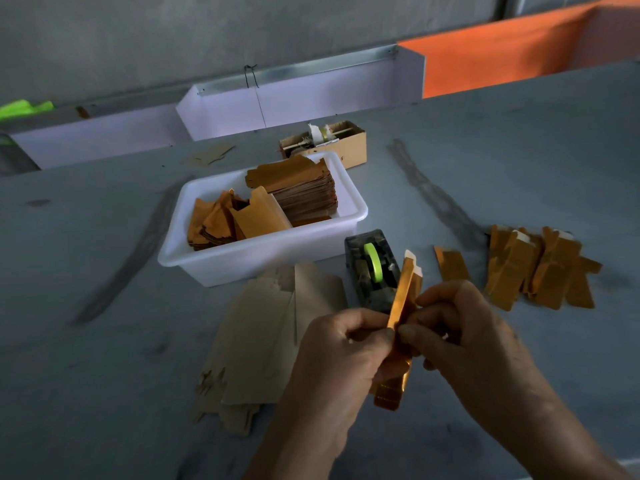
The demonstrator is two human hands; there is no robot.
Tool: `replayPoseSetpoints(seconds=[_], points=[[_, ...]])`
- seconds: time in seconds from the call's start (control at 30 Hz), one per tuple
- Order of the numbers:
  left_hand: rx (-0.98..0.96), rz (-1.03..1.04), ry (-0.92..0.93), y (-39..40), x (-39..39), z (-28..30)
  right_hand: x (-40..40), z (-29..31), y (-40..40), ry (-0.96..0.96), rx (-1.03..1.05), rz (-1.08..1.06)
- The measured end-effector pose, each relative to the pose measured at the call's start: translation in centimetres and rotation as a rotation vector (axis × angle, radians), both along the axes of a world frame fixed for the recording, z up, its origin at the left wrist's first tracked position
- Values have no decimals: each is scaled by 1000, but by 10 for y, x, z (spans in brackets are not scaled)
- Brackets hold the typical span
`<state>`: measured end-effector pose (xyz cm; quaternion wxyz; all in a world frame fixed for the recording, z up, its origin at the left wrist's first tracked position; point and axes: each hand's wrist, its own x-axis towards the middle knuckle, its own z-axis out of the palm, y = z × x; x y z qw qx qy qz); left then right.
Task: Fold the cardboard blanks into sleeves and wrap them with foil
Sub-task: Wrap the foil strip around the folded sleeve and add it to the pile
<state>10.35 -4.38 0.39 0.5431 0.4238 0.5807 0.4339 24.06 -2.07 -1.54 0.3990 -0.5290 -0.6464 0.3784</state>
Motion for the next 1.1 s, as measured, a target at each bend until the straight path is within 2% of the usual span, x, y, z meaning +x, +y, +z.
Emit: replayPoseSetpoints(seconds=[0.13, 0.3, 0.47, 0.6, 0.67, 0.9, 1.0, 1.1], points=[[-15, -4, -26, 0, -2, 0, -2, 0, -1, -31, 28, -20], [39, 128, 55, -2, 3, -9, -6, 1, -3, -85, 42, -48], [173, 249, 179, -7, 17, -14, -11, 9, -7, -292, 98, -129], [223, 334, 186, -8, 16, -15, -11, 12, -7, -457, 96, -160], [227, 327, 184, -8, 14, -14, -5, 10, -5, -375, 42, -139], [129, 197, 119, -10, 13, -19, -7, -4, -5, 236, -268, 23], [94, 201, 59, -10, 10, -21, -10, -9, -4, 274, -269, 41], [0, 223, -88, -7, 6, -19, -9, -8, 0, 248, -286, 77]])
